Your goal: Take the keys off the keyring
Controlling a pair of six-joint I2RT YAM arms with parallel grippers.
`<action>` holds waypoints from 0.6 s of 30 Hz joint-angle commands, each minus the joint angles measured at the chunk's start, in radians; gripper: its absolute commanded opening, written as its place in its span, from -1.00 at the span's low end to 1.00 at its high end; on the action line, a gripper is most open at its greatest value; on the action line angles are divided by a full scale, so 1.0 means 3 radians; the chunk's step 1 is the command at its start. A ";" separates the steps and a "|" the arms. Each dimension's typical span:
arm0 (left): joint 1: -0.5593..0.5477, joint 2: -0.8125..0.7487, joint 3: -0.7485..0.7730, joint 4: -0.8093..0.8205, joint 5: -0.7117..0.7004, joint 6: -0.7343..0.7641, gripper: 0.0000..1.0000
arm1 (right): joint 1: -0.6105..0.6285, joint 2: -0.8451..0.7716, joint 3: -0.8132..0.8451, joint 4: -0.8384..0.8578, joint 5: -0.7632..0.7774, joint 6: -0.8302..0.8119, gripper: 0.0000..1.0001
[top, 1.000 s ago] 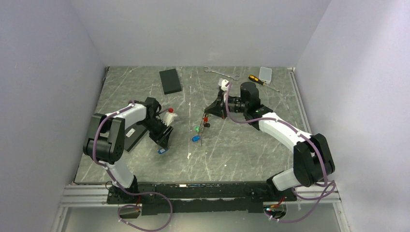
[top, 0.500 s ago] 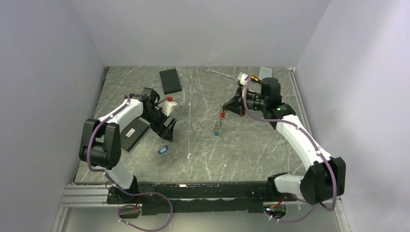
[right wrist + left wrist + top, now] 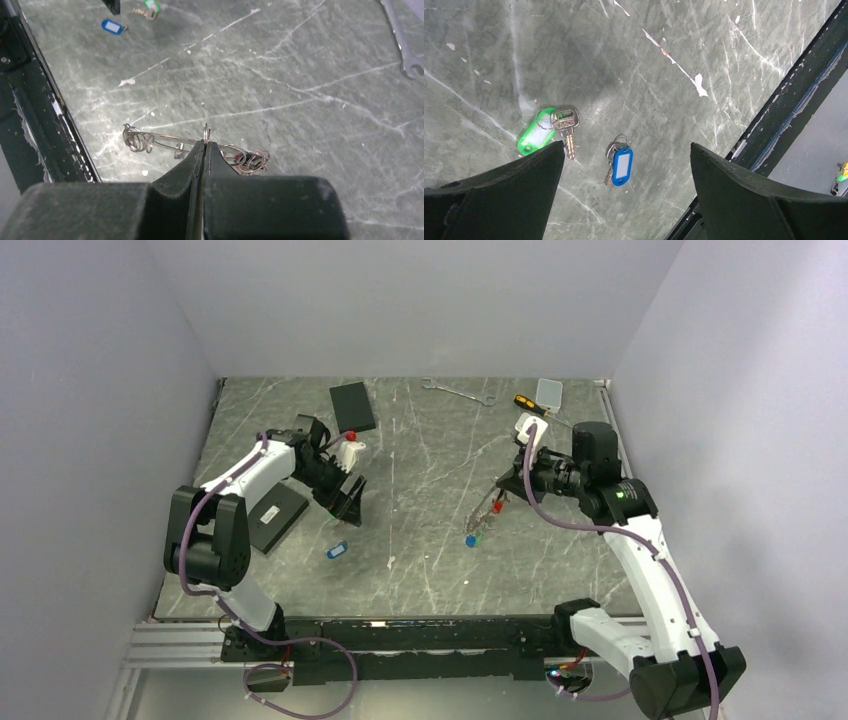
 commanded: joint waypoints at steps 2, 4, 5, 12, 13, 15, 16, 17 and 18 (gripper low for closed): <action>0.0011 -0.0094 0.0123 0.0070 0.0128 -0.0060 0.99 | -0.0012 0.0013 0.0043 -0.0079 0.0136 -0.0106 -1.00; 0.0011 -0.0077 0.0121 0.0083 0.0145 -0.0076 0.99 | -0.0009 0.0179 -0.0021 0.0107 0.0088 -0.0023 -1.00; 0.0011 -0.0069 0.0124 0.0086 0.0156 -0.0086 0.99 | -0.0005 0.0299 -0.0032 0.0176 0.0067 0.0009 -1.00; 0.0013 -0.0077 0.0112 0.0107 0.0220 -0.0157 0.99 | 0.0030 0.1263 0.0214 0.0524 0.0013 0.0262 -1.00; 0.0016 -0.0075 0.0122 0.0102 0.0235 -0.0154 0.99 | 0.0040 0.1365 0.0238 0.0617 0.0016 0.0310 -1.00; 0.0023 -0.0067 0.0141 0.0094 0.0255 -0.0172 0.99 | 0.0060 0.1549 0.0269 0.0878 0.0059 0.0448 -1.00; 0.0028 -0.0063 0.0149 0.0089 0.0265 -0.0182 0.99 | 0.0071 0.1634 0.0294 0.1018 0.0074 0.0501 -1.00; 0.0033 -0.0058 0.0155 0.0088 0.0271 -0.0187 0.99 | 0.0083 0.1763 0.0330 0.1113 0.0099 0.0566 -1.00; 0.0040 -0.0053 0.0165 0.0094 0.0274 -0.0189 0.99 | 0.0092 0.1873 0.0388 0.1174 0.0122 0.0615 -1.00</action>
